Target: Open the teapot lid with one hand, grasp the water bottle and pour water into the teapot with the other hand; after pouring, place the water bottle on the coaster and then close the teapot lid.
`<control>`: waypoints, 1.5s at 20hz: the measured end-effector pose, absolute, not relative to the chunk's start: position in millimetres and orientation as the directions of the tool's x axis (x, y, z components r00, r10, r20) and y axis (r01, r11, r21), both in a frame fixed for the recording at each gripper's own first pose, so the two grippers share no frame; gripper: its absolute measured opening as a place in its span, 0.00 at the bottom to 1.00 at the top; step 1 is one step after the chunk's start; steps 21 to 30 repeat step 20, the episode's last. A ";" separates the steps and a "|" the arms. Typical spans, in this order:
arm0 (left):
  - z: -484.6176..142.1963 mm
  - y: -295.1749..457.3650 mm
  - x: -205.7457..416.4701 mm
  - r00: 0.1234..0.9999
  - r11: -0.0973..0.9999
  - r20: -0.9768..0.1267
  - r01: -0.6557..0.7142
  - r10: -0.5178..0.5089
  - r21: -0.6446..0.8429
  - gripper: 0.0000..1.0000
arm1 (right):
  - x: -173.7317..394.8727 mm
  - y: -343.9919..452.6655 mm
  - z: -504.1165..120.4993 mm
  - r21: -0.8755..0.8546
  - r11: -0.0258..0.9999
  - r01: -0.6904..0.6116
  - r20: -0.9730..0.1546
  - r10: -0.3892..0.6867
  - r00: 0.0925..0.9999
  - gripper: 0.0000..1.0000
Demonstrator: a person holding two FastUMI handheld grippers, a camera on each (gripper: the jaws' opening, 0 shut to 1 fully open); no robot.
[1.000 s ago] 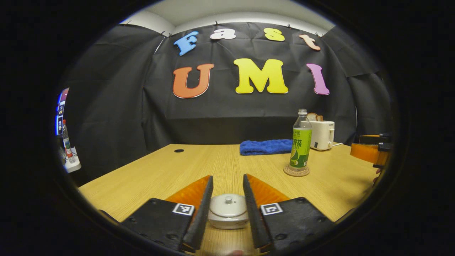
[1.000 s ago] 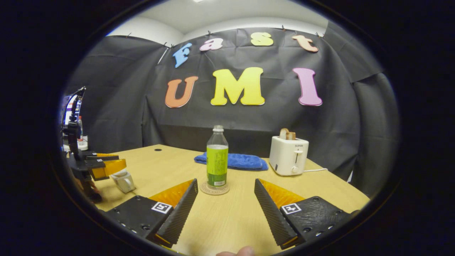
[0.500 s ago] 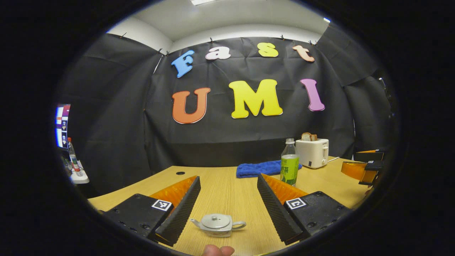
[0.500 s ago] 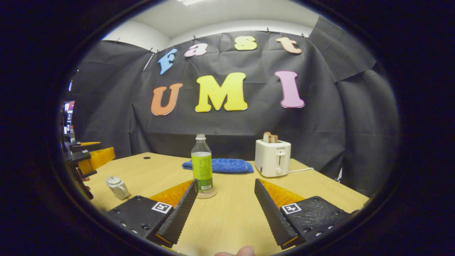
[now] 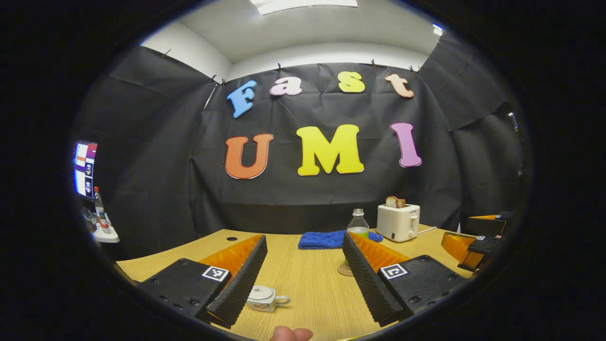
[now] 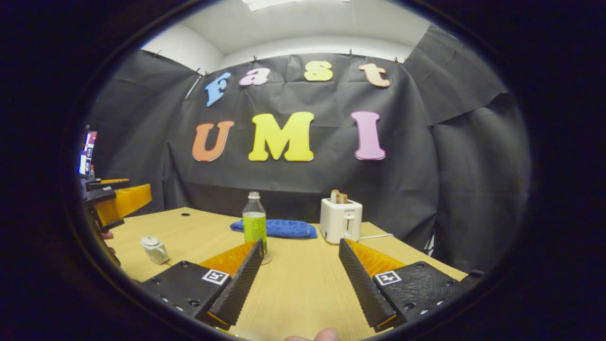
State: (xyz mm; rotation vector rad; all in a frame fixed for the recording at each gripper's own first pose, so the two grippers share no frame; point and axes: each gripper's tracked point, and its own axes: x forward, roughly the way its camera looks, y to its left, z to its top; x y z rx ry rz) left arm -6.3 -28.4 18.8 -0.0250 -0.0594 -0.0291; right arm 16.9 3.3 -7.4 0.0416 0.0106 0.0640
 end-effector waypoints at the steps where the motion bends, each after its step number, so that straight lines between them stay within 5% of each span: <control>1: 19.8 -30.1 -9.8 0.998 0.999 0.063 0.027 -0.026 -0.023 1.00 | 11.0 5.6 -6.8 0.040 0.997 -0.066 -0.011 0.067 0.998 0.95; 30: 7.3 -30.8 -24.6 0.998 0.997 0.024 0.064 -0.063 -0.045 1.00 | -20.0 39.4 11.3 0.010 0.999 -0.043 0.009 0.042 0.999 0.95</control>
